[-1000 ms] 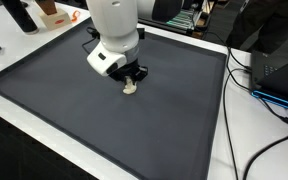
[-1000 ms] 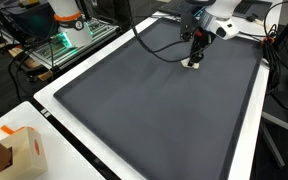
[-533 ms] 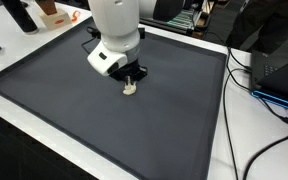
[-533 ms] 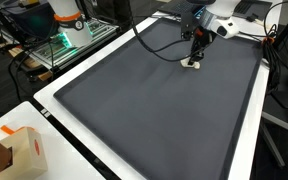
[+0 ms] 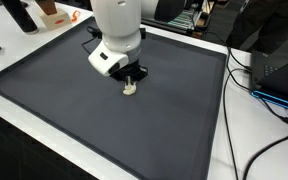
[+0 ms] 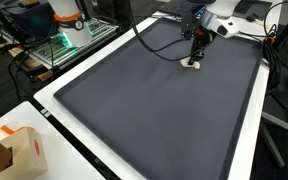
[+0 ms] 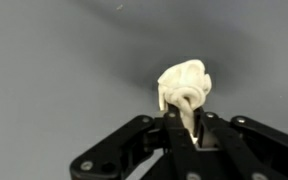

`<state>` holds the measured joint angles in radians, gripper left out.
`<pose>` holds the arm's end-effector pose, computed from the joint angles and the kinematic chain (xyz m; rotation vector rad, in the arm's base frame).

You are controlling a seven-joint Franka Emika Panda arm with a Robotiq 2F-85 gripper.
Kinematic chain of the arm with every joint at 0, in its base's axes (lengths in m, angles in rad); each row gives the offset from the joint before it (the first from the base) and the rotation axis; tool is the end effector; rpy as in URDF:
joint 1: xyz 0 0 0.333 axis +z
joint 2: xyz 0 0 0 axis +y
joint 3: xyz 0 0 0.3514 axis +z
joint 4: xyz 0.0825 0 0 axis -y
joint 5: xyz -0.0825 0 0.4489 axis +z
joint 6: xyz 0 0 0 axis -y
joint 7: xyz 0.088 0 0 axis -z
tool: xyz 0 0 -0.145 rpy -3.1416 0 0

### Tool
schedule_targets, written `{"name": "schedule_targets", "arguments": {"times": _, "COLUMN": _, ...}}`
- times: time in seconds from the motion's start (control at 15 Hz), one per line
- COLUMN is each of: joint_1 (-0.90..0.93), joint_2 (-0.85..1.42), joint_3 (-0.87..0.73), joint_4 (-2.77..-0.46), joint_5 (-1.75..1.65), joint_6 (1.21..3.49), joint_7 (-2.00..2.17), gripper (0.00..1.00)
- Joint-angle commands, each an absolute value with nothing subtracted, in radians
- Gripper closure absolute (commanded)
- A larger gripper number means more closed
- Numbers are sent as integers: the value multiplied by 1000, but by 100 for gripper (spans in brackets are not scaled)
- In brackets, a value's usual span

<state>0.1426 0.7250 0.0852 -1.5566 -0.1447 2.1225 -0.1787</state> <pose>0.7378 0.1533 0.1555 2.9836 0.7224 -0.2363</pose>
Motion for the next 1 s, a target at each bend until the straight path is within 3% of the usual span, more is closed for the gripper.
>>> {"name": "schedule_targets", "arguments": {"times": 0.0, "joint_1": 154, "joint_2": 717, "joint_3": 73, "joint_4": -1578, "joint_5": -163, "joint_6": 2139, "joint_7": -141, "gripper": 54}}
{"name": "schedule_targets", "arguments": {"times": 0.47, "joint_1": 155, "joint_2": 696, "joint_3": 74, "joint_4": -1583, "joint_5": -158, "joint_6": 2133, "joint_7": -108, "gripper": 2}}
{"name": "schedule_targets", "arguments": {"times": 0.93, "joint_1": 153, "joint_2": 617, "joint_3": 67, "joint_4": -1599, "joint_5": -135, "joint_6": 2135, "joint_7": -16, "gripper": 0}}
